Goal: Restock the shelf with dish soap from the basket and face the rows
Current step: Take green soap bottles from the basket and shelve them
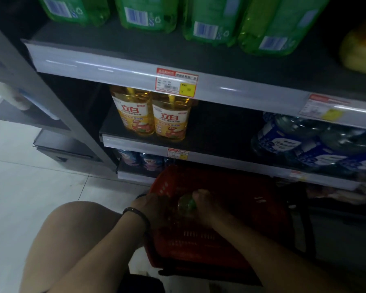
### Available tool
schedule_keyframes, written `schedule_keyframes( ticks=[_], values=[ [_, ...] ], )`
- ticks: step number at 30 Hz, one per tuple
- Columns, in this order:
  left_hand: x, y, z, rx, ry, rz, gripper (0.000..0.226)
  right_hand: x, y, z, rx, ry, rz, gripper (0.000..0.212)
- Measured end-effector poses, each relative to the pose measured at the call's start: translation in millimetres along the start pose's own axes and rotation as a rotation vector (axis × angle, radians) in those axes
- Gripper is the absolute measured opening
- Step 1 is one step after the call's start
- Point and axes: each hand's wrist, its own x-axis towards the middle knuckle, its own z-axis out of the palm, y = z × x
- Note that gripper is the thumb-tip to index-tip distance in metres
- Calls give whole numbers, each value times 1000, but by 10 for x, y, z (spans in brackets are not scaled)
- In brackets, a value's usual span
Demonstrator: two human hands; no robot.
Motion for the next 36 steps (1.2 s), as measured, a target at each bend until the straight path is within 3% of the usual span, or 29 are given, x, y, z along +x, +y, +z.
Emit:
schedule_keyframes(
  ticks=[4,10,13,18,23,29,32,36],
  values=[
    [-83,122,4,-37,42,139,60,-392,43,-431,-26,35,-81,30],
    [-286,152,98,-162,227,259,85,-1258,-147,-1296,-77,185,-225,25],
    [-330,196,133,-240,325,381,53,-1691,-263,-1703,-88,280,-255,25],
    [-724,529,-11,-391,499,482,72,-2260,-323,-2243,-88,395,-289,28],
    [-1211,914,-248,-481,645,583,66,-2696,-250,-2691,91,509,-245,44],
    [-1594,1460,-543,-668,671,681,54,-2880,-37,-2707,654,907,-246,67],
    [-1700,1756,-718,-792,672,695,54,-2911,118,-2535,710,1084,-209,73],
    [-1711,2122,-1031,-849,631,713,49,-2824,282,-2296,687,1078,-209,77]
  ],
)
